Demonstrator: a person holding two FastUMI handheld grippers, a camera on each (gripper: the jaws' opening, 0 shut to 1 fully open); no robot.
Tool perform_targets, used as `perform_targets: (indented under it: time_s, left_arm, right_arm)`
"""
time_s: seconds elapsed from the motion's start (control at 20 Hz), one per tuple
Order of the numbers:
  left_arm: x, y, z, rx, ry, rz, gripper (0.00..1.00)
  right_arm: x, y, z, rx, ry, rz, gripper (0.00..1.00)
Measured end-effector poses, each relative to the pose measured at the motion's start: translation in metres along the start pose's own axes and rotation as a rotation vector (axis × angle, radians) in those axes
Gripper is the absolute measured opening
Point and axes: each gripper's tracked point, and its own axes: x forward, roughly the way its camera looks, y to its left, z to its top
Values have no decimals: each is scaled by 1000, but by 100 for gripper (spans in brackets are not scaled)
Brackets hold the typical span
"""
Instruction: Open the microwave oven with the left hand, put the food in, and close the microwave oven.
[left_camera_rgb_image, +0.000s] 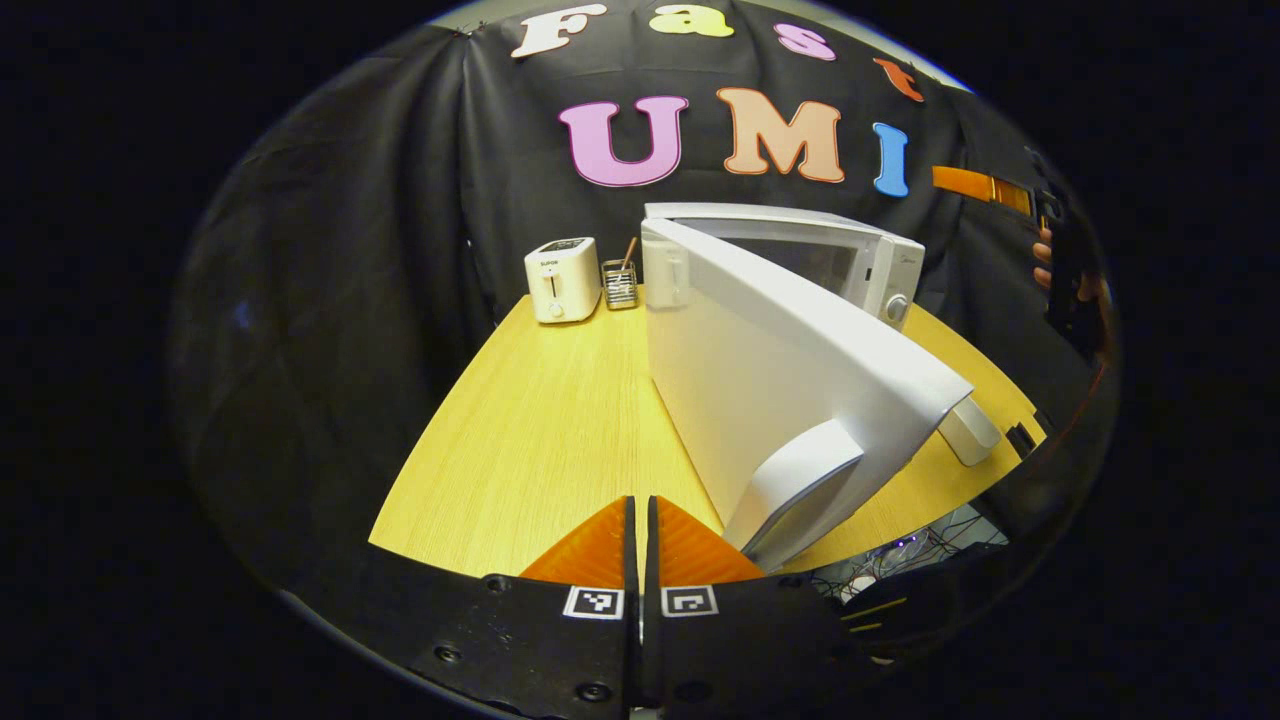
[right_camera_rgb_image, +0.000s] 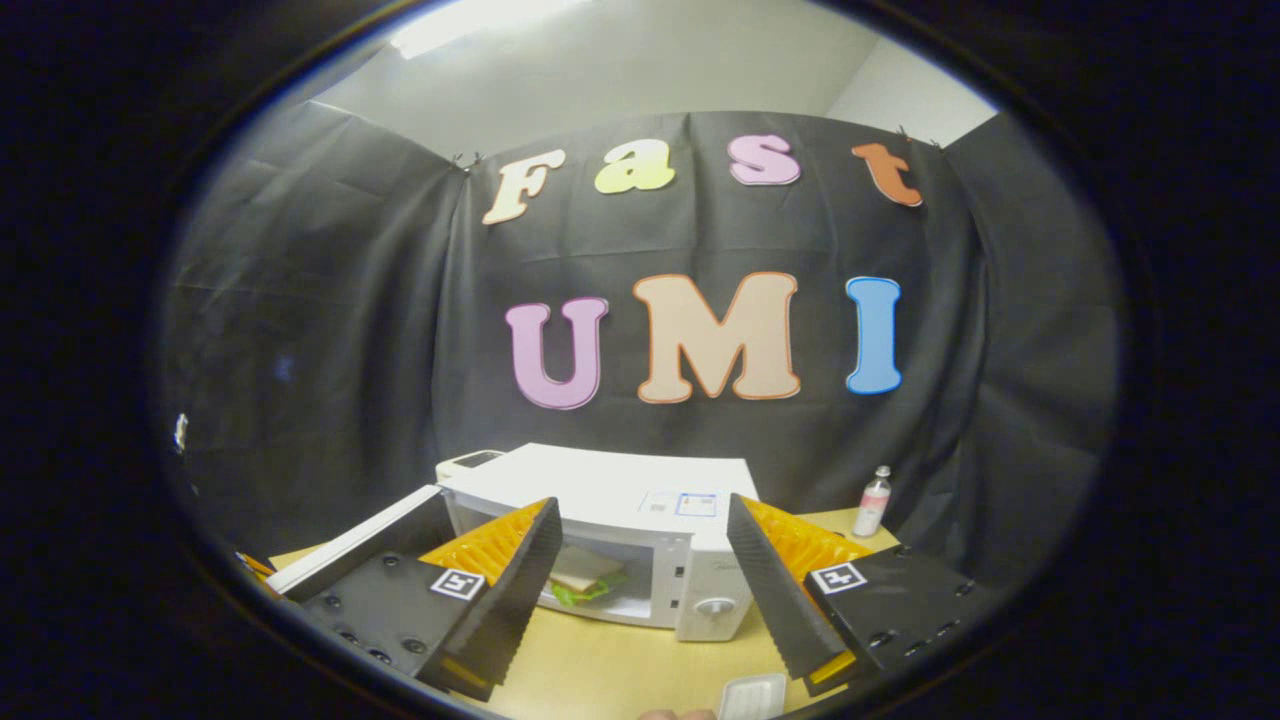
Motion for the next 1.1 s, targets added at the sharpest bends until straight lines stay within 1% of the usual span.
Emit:
perform_targets:
  time_s: [0.05, 0.1, 0.15, 0.35, 0.55, 0.9, 1.1]
  left_arm:
    - [0, -3, 1, 3, -4, -8, 0]
    - [2, -6, 3, 4, -3, -16, 0]
    - [5, -10, 0, 6, 3, -26, 0]
    - [12, -20, 5, 64, 3, -43, 0]
    - [20, -39, 11, 85, 3, -84, 0]
    - [30, -74, 29, 146, -1, -124, 0]
    - [35, -98, 33, 153, 29, -150, 0]
  right_arm:
    - [-1, -8, 4, -2, -10, -15, 96]
    - [-2, -12, 7, -7, -13, -27, 100]
    - [-3, -16, 9, -13, -18, -37, 95]
    - [-11, -30, 19, -45, -35, -60, 95]
    - [-18, -40, 23, -44, -33, -71, 96]
    - [-24, -64, 25, -45, -43, -78, 96]
    - [-27, -78, 29, -43, -50, -71, 96]
